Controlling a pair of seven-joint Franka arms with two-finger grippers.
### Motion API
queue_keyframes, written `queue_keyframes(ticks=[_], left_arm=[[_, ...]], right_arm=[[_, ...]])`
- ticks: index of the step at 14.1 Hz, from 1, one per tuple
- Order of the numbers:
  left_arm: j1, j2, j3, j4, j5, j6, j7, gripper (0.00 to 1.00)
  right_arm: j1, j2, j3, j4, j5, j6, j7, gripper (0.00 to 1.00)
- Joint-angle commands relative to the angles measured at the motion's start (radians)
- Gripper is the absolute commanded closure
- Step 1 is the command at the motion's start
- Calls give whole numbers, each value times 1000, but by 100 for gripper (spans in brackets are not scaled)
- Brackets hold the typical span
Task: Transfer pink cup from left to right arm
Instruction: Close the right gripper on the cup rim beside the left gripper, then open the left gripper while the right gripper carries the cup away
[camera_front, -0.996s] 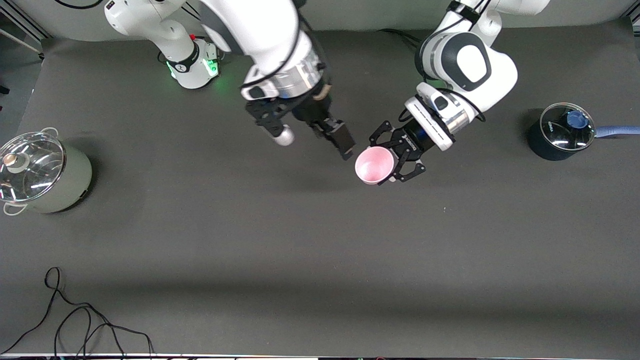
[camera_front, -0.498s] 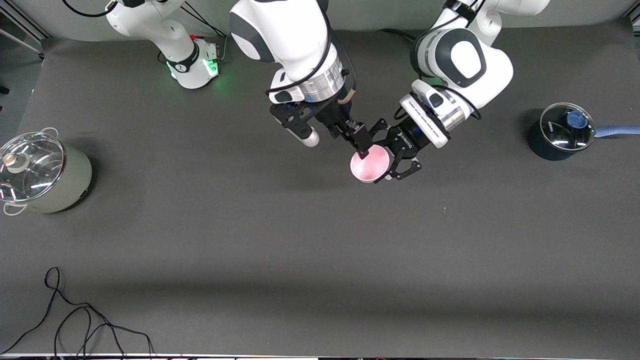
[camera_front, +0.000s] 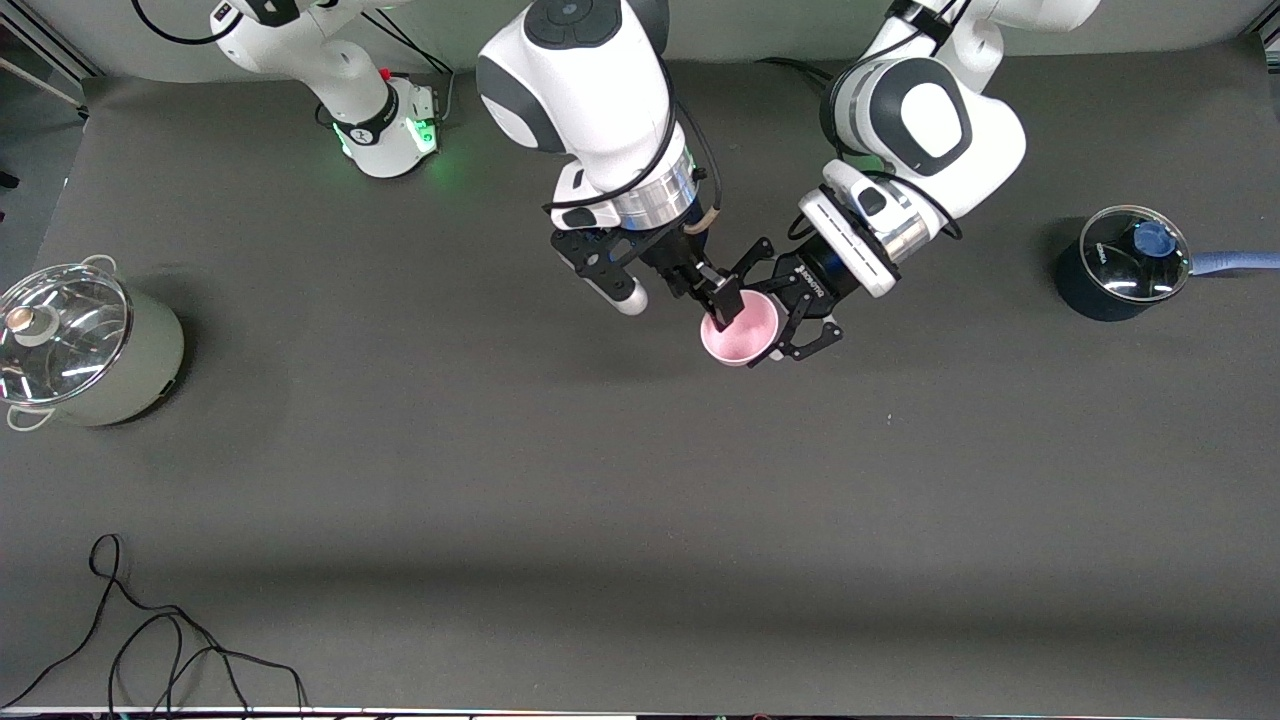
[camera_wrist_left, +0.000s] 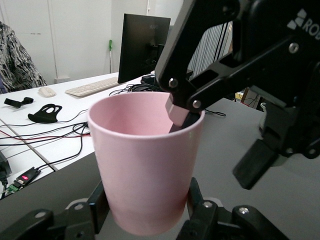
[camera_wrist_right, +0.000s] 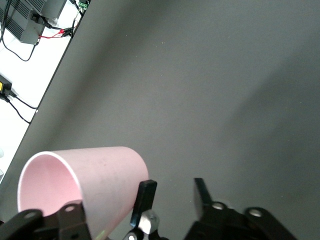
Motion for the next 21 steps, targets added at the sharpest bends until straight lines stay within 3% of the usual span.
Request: queue_keyframes(ticks=[1, 6, 9, 13, 16, 19, 21], left_arm=[[-13, 3, 7, 19, -20, 25, 0, 54], [-13, 3, 7, 19, -21, 25, 3, 46], [-13, 3, 7, 19, -21, 25, 0, 35], [-13, 3, 7, 19, -21, 25, 0, 4], [-13, 3, 7, 20, -21, 25, -11, 1], [-10, 5, 7, 20, -20, 25, -15, 1], [0, 2, 14, 19, -14, 17, -21, 1]], right_arm=[[12, 21, -9, 37, -37, -18, 11, 100], [8, 16, -7, 37, -49, -22, -58, 100], [2, 8, -9, 44, -49, -56, -109, 100], [-26, -18, -13, 70, -40, -209, -267, 100], [-76, -48, -12, 71, -17, -281, -389, 100], [-184, -102, -16, 61, 52, -404, -645, 100], [-254, -143, -21, 23, 52, -512, -799, 100]])
